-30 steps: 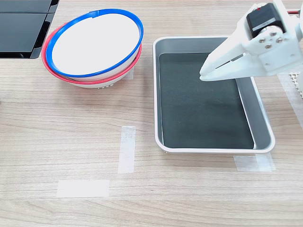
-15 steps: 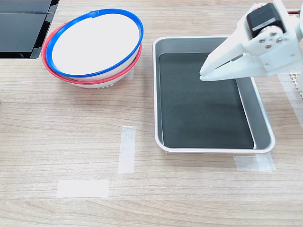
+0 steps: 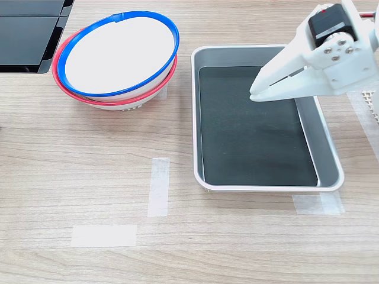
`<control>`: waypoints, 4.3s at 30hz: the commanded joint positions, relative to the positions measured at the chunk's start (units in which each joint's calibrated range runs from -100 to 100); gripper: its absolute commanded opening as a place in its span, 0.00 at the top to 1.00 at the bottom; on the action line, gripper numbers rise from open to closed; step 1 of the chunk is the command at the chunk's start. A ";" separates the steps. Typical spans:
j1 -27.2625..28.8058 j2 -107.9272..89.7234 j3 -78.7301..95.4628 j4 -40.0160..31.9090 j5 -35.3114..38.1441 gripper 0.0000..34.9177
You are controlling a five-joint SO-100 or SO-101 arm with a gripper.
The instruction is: Lift the stacked dish and set it down on the table.
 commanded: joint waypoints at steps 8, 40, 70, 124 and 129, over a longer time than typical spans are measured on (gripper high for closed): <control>3.13 4.01 -4.01 1.93 -1.66 0.88; 4.63 83.92 -66.27 -5.50 -2.39 0.45; 5.29 92.88 -81.66 -1.70 -5.23 0.99; 4.16 95.35 -72.19 -7.73 -1.17 0.63; 3.88 95.86 -76.29 -6.82 -1.17 0.99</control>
